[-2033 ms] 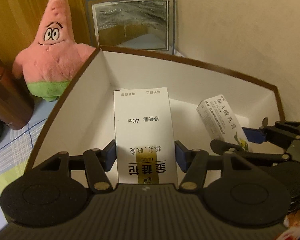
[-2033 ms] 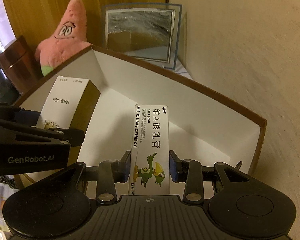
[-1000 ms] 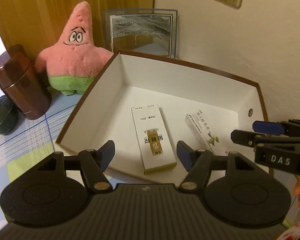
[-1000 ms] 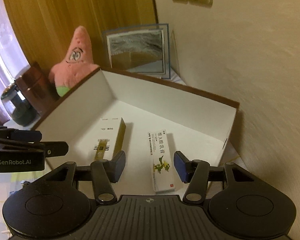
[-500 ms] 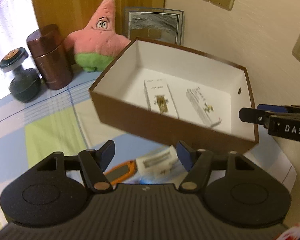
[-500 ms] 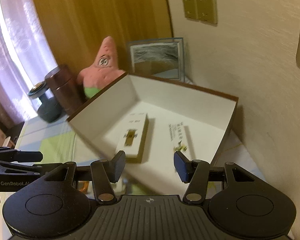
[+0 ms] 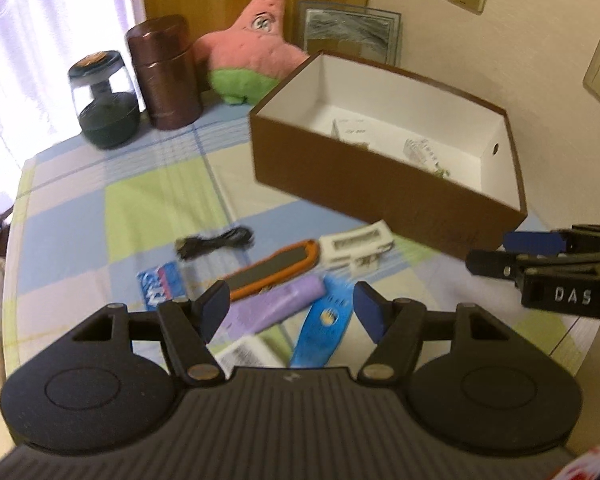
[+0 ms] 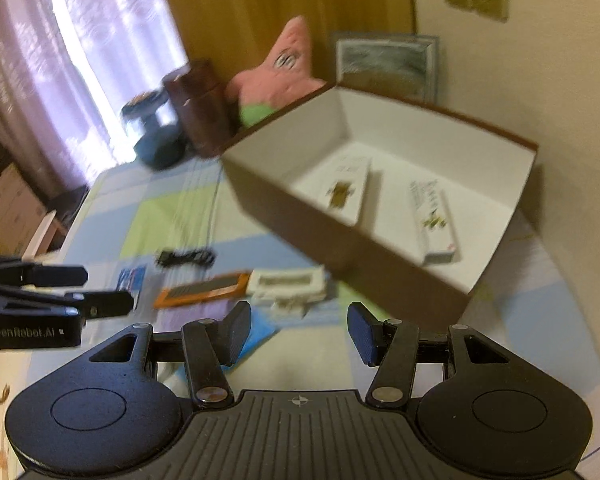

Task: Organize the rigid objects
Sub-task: 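Move both tools back over the remaining items on the table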

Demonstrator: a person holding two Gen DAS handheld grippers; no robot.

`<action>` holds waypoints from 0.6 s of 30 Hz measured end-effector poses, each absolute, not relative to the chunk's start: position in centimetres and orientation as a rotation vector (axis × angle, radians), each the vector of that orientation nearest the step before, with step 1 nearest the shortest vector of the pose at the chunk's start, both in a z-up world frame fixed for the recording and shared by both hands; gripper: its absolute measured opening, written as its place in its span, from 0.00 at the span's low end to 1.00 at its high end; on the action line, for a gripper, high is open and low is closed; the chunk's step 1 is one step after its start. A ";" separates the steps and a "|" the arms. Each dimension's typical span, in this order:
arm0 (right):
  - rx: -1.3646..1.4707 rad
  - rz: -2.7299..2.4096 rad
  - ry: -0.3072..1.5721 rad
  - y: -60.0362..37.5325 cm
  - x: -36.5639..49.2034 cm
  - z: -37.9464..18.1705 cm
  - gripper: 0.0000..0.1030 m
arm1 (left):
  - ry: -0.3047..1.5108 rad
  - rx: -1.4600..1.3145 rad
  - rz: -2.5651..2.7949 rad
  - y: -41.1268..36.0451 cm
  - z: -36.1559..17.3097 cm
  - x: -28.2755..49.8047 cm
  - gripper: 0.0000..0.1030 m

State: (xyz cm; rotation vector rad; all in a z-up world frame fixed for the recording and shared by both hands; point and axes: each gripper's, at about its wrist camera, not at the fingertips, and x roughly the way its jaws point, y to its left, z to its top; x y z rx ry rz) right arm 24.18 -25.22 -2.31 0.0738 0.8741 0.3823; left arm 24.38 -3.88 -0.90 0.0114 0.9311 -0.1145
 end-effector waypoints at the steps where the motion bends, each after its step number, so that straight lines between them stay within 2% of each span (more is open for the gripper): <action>1: 0.069 0.391 0.886 -24.9 23.9 -2.7 0.49 | 0.937 0.005 -0.109 -3.5 -1.1 24.0 0.63; 18: -0.022 0.497 1.018 -19.0 20.9 -7.5 0.49 | 1.015 -0.074 -0.003 2.0 -5.5 17.7 0.63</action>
